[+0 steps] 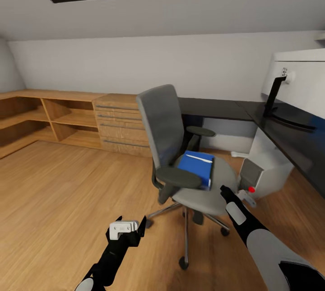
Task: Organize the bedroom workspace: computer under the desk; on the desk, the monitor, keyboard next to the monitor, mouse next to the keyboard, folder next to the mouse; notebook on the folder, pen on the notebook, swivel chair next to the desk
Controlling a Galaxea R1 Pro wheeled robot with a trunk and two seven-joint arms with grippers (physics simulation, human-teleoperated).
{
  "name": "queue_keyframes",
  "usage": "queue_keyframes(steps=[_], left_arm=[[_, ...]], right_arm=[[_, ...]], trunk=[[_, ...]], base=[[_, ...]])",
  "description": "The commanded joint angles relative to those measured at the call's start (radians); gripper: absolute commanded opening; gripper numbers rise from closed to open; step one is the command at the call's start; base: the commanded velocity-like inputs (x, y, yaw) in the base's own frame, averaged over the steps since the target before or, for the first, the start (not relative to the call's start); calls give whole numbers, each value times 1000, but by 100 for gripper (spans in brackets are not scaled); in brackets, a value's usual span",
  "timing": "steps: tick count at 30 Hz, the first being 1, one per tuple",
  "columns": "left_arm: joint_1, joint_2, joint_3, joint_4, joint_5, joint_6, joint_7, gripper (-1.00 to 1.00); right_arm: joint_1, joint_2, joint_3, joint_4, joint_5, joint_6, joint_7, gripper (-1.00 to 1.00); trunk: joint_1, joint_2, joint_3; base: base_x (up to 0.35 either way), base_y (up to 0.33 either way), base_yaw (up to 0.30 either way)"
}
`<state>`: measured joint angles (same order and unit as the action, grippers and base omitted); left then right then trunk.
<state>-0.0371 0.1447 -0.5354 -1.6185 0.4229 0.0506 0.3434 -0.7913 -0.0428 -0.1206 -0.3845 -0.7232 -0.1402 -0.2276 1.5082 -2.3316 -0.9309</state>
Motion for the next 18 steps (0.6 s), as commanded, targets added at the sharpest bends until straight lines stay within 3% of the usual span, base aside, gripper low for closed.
queue_keyframes(steps=[1, 10, 18], left_arm=[[-1, 1, -2, -1, 5, 3, 8, 100], [-1, 3, -1, -1, 5, 5, 8, 100], [-1, 3, -1, -1, 5, 4, 8, 100]], right_arm=[[0, 0, 1, -1, -12, -5, -1, 100], [0, -3, 2, -1, -12, -6, 32, 100], [0, -5, 2, -1, -11, -6, 37, 100]], trunk=[[0, 0, -1], [0, 0, -1], [0, 0, -1]], base=[[0, 0, 128], [0, 0, 14], [0, 0, -198]])
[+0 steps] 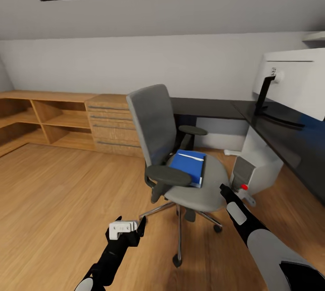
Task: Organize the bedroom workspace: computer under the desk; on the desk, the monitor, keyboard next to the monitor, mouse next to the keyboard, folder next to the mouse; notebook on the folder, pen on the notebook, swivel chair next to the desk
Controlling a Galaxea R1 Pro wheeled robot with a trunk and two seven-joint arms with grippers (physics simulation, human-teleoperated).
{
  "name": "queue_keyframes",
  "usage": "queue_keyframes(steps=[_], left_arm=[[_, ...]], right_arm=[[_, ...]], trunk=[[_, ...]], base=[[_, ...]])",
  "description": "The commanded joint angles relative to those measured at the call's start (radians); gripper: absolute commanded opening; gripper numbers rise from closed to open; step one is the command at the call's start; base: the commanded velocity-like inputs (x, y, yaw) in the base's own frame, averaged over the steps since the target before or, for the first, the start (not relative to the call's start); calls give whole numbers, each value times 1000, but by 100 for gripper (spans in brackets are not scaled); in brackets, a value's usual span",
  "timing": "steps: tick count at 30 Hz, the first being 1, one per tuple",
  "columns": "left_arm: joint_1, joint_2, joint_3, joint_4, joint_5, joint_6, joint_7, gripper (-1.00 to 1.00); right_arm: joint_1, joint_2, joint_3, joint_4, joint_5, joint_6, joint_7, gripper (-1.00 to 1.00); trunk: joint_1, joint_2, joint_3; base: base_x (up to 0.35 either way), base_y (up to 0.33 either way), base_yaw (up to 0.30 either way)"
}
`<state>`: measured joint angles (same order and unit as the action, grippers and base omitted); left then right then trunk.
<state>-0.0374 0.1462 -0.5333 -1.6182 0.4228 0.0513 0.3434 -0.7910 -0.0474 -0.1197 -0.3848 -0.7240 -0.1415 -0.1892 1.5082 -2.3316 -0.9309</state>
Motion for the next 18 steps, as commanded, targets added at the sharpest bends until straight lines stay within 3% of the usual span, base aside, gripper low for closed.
queue_keyframes(steps=[1, 5, 7, 13, 15, 18], left_arm=[[-1, 1, -2, -2, 6, 3, 8, 100], [-1, 1, 0, -2, 26, 4, 8, 100], [-1, 1, 3, -2, 48, 4, 8, 100], [-1, 9, 5, 0, 66, 5, 9, 100], [-1, 29, 4, 1, 82, 5, 9, 100], [-1, 77, -2, 1, 160, 5, 9, 100]], right_arm=[[0, 0, 2, 0, -11, -4, -1, 100], [0, -1, 2, 0, -10, -4, -1, 100], [0, 0, 2, 0, -10, -4, -1, 100], [0, 0, 2, 0, -10, -4, -1, 100], [0, 0, 3, -1, -10, -5, -1, 100], [0, 0, 3, -7, -9, -7, -1, 100]], trunk=[[0, 0, -1], [0, 0, -1], [0, 0, -1], [0, 0, -1], [0, 0, -1], [0, 0, -1]], base=[[0, 0, -259], [0, 0, -211], [0, 0, -78], [0, 0, -24], [0, 0, -4], [0, 0, -1]])
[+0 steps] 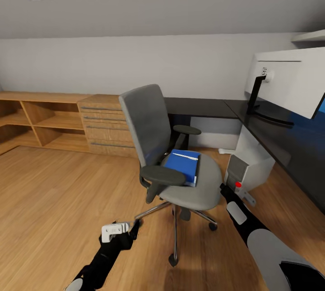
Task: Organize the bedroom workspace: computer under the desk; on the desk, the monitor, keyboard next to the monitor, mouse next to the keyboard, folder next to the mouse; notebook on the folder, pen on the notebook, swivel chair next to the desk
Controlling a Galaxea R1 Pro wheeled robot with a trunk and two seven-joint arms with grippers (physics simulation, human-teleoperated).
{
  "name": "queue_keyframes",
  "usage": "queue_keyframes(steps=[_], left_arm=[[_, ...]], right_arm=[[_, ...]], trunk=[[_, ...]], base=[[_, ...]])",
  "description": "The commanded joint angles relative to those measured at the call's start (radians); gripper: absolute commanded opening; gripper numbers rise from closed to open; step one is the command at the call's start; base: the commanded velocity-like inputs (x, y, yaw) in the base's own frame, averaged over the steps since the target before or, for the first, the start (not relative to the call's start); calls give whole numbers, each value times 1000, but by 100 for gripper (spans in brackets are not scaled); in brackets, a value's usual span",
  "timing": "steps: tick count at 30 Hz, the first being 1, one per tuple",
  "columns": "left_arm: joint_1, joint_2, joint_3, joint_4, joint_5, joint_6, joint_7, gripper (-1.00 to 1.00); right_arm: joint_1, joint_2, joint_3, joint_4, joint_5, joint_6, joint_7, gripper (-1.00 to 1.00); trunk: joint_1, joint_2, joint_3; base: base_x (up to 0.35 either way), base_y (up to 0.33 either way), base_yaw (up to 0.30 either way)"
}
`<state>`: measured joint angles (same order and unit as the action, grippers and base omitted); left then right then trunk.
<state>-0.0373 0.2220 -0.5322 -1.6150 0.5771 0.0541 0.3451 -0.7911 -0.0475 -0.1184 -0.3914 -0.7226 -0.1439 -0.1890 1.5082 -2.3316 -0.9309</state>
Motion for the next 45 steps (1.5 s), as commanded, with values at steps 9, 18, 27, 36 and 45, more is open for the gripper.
queue_keyframes(steps=[9, 18, 27, 36, 45], left_arm=[[-1, 60, -5, 14, 131, 3, 8, 100], [-1, 62, -5, 15, 135, 4, 8, 100], [-1, 62, -5, 15, 135, 4, 8, 100], [-1, 62, -5, 15, 135, 4, 8, 100], [-1, 62, -5, 15, 136, 4, 8, 100]], right_arm=[[0, 0, 1, -7, -11, -2, -3, 100], [0, -2, 1, -7, -11, -2, -3, 100], [0, -2, 2, -7, -11, -3, -1, 100], [0, -2, 2, -7, -11, -3, -1, 100], [0, -2, 2, -5, -10, -3, 0, 100]], trunk=[[0, 0, -1], [0, 0, -1], [0, 0, -1], [0, 0, -2], [0, 0, -9]], base=[[0, 0, 0], [111, 0, 0], [180, 0, 0], [15, 0, 13], [1, 0, 116]])
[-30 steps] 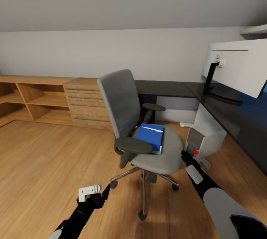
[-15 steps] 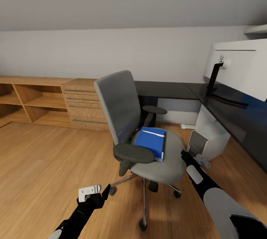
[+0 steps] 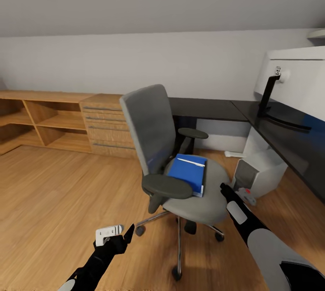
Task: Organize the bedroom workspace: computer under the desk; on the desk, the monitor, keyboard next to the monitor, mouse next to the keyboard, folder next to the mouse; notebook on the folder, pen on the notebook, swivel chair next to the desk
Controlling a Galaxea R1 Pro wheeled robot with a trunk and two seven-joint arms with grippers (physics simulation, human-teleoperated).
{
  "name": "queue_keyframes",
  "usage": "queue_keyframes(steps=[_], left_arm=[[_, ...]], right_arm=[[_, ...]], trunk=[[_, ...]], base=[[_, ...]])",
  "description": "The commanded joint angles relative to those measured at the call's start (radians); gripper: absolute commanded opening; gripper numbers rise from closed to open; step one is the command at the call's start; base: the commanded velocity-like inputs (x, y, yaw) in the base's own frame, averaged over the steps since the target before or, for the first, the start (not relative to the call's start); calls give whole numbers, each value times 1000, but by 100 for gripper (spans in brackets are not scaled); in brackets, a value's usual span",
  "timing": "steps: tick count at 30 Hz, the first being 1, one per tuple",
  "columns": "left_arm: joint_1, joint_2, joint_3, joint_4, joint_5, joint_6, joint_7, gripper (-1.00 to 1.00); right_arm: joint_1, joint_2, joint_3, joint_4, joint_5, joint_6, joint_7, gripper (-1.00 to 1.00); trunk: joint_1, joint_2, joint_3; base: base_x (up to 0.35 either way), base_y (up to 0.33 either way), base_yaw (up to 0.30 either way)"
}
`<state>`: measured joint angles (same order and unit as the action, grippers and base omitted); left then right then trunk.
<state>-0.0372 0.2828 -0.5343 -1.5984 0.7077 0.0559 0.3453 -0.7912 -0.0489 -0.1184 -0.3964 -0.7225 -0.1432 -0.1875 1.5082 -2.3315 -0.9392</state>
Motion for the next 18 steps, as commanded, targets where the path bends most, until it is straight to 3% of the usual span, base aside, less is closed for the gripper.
queue_keyframes(steps=[1, 18], left_arm=[[-1, 1, -3, -2, 5, 2, 8, 100], [-1, 1, -3, -2, 4, 2, 45, 100]], right_arm=[[0, 0, 2, 0, -11, -4, -1, 100], [0, 0, 0, 4, -11, -4, -1, 100]], trunk=[[0, 0, -2], [0, 0, -23]], base=[[0, 0, 136], [0, 0, 153]])
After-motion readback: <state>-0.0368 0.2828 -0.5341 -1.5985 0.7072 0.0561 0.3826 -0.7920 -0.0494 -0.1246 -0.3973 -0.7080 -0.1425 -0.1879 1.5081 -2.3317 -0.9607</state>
